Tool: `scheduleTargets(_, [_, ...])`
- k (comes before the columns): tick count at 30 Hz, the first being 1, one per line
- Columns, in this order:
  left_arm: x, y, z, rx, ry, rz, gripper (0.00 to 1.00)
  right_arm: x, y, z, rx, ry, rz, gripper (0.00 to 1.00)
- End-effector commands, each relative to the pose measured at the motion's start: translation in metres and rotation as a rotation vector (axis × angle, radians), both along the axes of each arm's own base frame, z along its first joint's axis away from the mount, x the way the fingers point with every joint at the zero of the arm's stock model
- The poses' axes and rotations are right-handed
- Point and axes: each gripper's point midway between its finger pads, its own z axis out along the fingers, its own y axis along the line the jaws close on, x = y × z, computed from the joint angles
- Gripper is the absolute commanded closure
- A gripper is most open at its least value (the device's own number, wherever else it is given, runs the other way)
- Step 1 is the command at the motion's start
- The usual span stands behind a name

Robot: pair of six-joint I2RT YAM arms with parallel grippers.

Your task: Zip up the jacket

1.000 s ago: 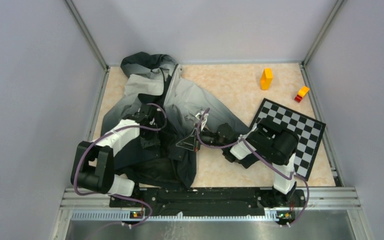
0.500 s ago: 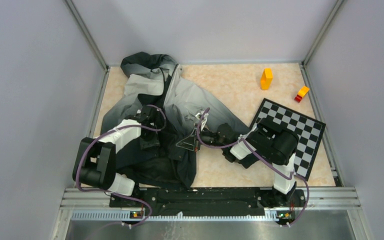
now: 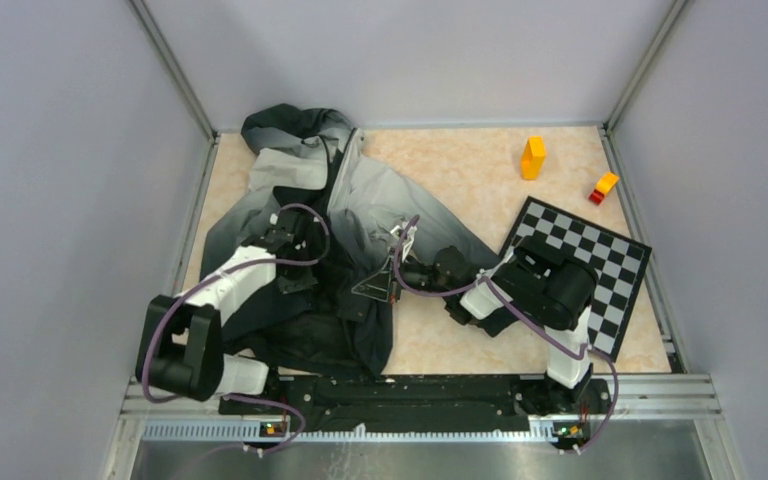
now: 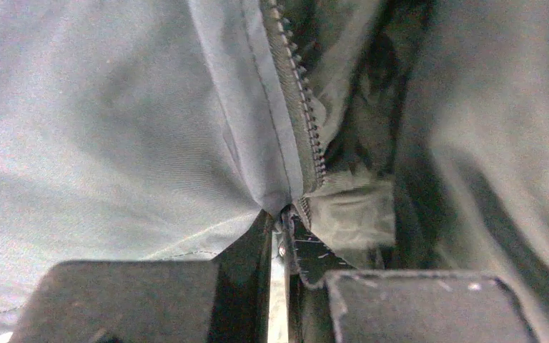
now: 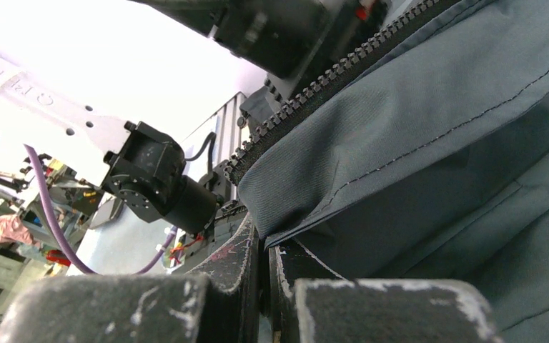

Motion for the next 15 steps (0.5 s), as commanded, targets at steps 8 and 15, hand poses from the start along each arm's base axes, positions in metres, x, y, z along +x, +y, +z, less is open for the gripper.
scheduleTargets(8, [0.012,-0.014,0.089,-0.111,-0.245,-0.131,1.0,-0.007,0.006,0.032,0.071,-0.125,0.109,1.0])
scheduleTargets(15, [0.005,-0.055,0.143,-0.318,-0.444,-0.382,1.0,-0.034,-0.001,0.048,0.145,-0.298,0.257,1.0])
